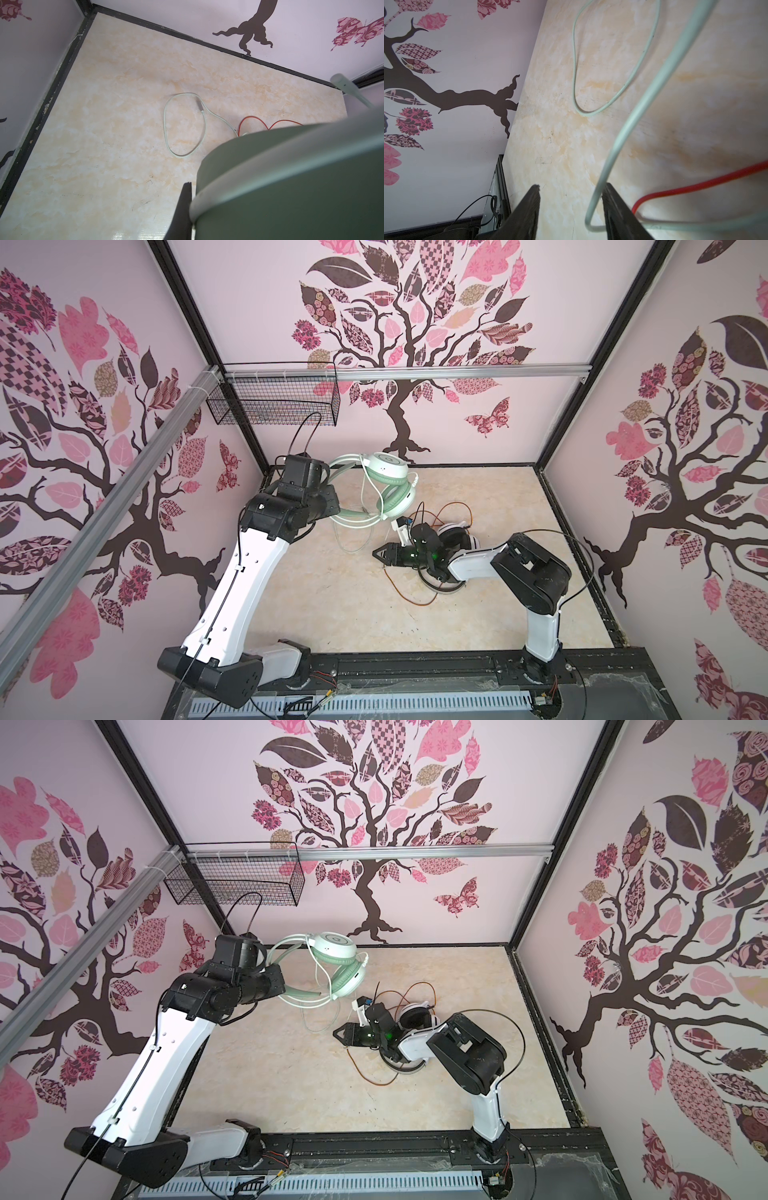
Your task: Wrap the headphones
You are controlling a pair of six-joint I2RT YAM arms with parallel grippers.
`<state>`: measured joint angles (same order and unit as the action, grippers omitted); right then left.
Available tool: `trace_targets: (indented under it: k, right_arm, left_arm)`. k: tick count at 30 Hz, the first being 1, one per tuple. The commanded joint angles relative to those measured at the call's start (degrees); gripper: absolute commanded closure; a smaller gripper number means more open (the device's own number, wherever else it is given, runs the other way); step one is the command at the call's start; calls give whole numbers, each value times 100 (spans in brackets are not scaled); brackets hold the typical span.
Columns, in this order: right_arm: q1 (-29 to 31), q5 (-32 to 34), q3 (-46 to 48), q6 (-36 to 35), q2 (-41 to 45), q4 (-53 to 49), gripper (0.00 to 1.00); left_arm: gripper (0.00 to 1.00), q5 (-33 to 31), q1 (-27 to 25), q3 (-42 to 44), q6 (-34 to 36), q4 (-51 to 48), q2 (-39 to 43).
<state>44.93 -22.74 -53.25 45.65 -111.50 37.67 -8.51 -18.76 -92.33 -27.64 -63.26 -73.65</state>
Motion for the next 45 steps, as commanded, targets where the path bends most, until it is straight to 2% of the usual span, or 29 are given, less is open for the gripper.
trace_targets:
  k: [1,4,8,11,12,16,19,26,30,39,45]
  right_arm:
    - [66,30,-109,-97,-186,36,50]
    - [113,-8,-108,-144,-182,-5,68]
    - [290,15,-15,-262,-53,-128,84]
    - [502,199,205,-442,222,-397,98]
    - [583,274,248,-532,320,-623,100]
    - [936,586,294,-1002,717,-1622,100]
    - [1276,959,289,-1371,1082,-2340,100]
    - [2507,2297,128,-1881,2105,-3951,100]
    - [3046,3087,43,-1866,2674,-4874,100]
    - [3226,4315,558,-1504,4211,-6243,100]
    - [3241,4582,269,-1829,4931,-6965,100]
  left_arm:
    - [100,149,22,103,-173,393,240]
    - [100,131,24,103,-164,389,263]
    - [100,199,55,79,-235,344,240]
    - [100,530,151,61,-417,323,229]
    - [100,764,227,71,-519,341,236]
    - [100,1827,559,258,-962,529,258]
    - [100,2234,711,420,-1286,605,254]
    - [100,1411,726,685,-1422,471,145]
    - [100,1294,775,803,-1421,462,183]
    - [100,1494,1145,775,-1329,334,412]
    - [100,862,1171,968,-1156,325,415]
